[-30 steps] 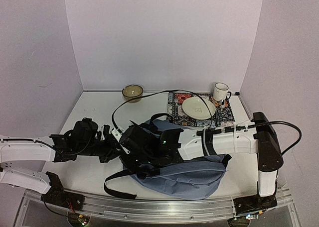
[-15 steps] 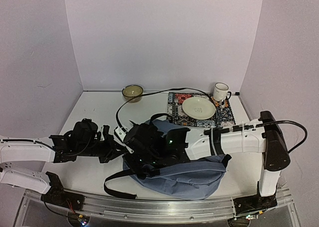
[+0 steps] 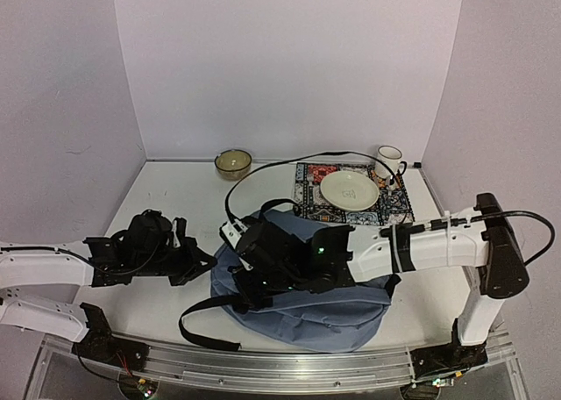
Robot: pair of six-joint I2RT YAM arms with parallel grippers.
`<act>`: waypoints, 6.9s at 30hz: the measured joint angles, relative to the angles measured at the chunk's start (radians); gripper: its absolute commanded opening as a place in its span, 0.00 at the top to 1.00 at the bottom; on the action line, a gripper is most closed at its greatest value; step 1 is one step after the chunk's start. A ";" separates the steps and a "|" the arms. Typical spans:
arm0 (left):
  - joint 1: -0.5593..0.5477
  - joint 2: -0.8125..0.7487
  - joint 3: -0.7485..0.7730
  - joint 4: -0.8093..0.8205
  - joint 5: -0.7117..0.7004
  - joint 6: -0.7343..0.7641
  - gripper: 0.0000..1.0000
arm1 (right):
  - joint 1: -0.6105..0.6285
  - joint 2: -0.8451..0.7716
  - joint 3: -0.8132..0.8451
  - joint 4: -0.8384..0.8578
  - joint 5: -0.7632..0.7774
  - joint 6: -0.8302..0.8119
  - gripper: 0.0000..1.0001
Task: Pack the student bag
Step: Zip the pocket on the back of the student bag, then pick up the student bag from the center of the board, then pass from the right arm to the left, then turn over the student bag at the center of the board.
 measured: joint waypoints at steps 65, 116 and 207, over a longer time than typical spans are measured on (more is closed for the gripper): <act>0.207 0.009 0.234 -0.322 -0.324 0.514 0.01 | -0.591 -0.564 -0.639 0.004 -0.159 0.296 0.02; -0.771 0.921 1.078 -0.476 -1.180 0.687 1.00 | -0.535 -0.607 -0.526 0.161 -0.450 0.427 0.79; -0.020 0.006 0.445 -0.331 -0.278 0.251 1.00 | -0.466 -0.500 -0.285 -0.028 -0.412 0.372 1.00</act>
